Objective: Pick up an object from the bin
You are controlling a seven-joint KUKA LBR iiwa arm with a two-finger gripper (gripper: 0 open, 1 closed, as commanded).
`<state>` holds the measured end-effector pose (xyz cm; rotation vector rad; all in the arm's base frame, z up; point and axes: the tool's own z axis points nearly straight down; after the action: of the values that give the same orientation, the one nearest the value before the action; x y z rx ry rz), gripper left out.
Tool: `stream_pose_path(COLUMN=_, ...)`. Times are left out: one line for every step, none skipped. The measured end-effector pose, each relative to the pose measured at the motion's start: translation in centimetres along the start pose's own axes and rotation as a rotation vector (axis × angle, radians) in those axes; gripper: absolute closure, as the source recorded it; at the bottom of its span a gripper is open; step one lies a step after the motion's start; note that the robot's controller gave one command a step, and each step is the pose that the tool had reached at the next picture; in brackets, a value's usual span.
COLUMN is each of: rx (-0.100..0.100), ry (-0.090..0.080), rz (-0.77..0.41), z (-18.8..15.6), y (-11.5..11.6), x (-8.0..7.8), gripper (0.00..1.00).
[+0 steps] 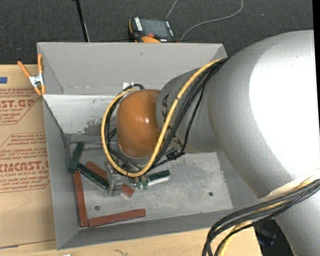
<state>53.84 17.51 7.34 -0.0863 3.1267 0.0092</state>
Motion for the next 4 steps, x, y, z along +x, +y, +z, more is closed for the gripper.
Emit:
stream_pose_path(rx=0.003, ry=0.013, rz=-0.001, z=0.3, y=-0.1, x=0.4, gripper=0.0)
stream_pose_path(rx=0.009, ry=0.012, rz=-0.056, z=0.3, y=-7.5, x=-0.8, gripper=0.0)
stream_pose_path(rx=0.004, ry=0.015, rz=-0.002, z=0.4, y=-5.4, x=0.9, gripper=0.0)
stream_pose_path(rx=0.004, ry=0.014, rz=-0.001, z=0.4, y=-5.5, x=0.8, gripper=1.0)
